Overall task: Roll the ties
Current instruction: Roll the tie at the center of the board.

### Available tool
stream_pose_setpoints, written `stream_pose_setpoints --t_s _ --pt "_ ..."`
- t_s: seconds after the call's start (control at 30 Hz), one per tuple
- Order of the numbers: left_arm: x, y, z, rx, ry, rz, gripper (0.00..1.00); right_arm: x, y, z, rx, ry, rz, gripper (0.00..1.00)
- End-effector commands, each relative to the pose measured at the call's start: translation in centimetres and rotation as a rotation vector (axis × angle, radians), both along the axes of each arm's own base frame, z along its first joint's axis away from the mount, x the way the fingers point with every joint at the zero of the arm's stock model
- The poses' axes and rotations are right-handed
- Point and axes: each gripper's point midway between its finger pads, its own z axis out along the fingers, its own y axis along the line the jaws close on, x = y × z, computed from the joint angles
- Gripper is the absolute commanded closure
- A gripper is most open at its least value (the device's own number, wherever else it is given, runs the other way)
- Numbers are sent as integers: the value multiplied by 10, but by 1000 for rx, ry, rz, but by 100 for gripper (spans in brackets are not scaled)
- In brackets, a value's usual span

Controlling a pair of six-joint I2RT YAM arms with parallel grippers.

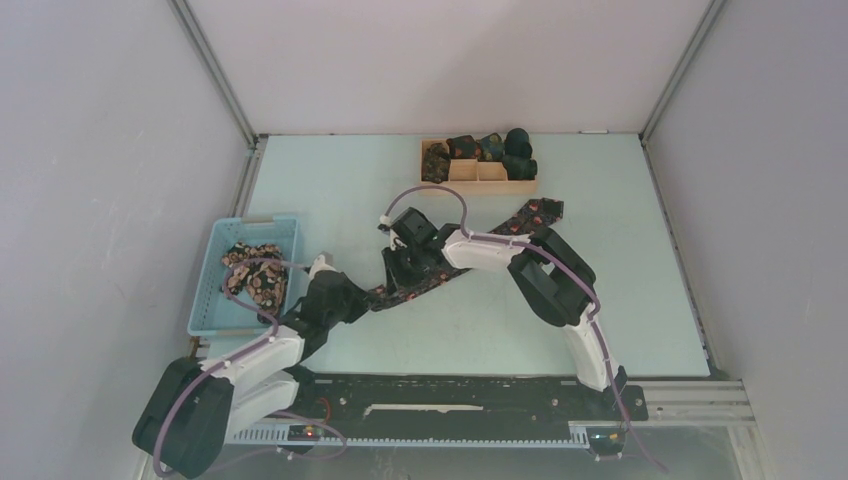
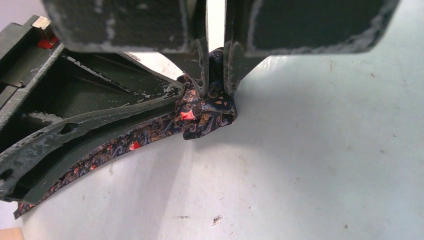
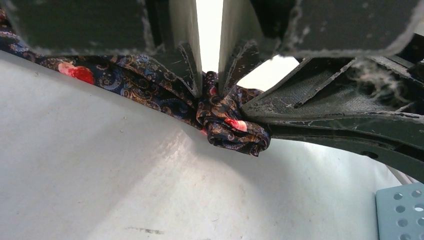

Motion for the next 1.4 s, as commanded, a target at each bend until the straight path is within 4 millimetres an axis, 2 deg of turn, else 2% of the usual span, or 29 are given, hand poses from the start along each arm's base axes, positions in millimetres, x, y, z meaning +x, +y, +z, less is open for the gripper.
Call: stream_pose_setpoints --t_s 0.0,0.13,0.27,0.5,1.03,1.37 --pt "-11 8 -6 96 51 -46 100 10 10 47 43 -88 13 78" --pt "-12 14 -1 134 53 -40 100 9 17 66 73 -109 18 77" --pt "-12 20 8 170 45 -29 100 5 23 69 84 -110 19 78" --pt "-12 27 19 214 40 -22 100 -3 34 54 85 -76 22 81" --pt "-13 31 32 233 53 -11 100 -16 47 21 67 -34 33 85" --pt "-14 32 41 246 57 -19 100 -26 59 17 91 -11 49 86"
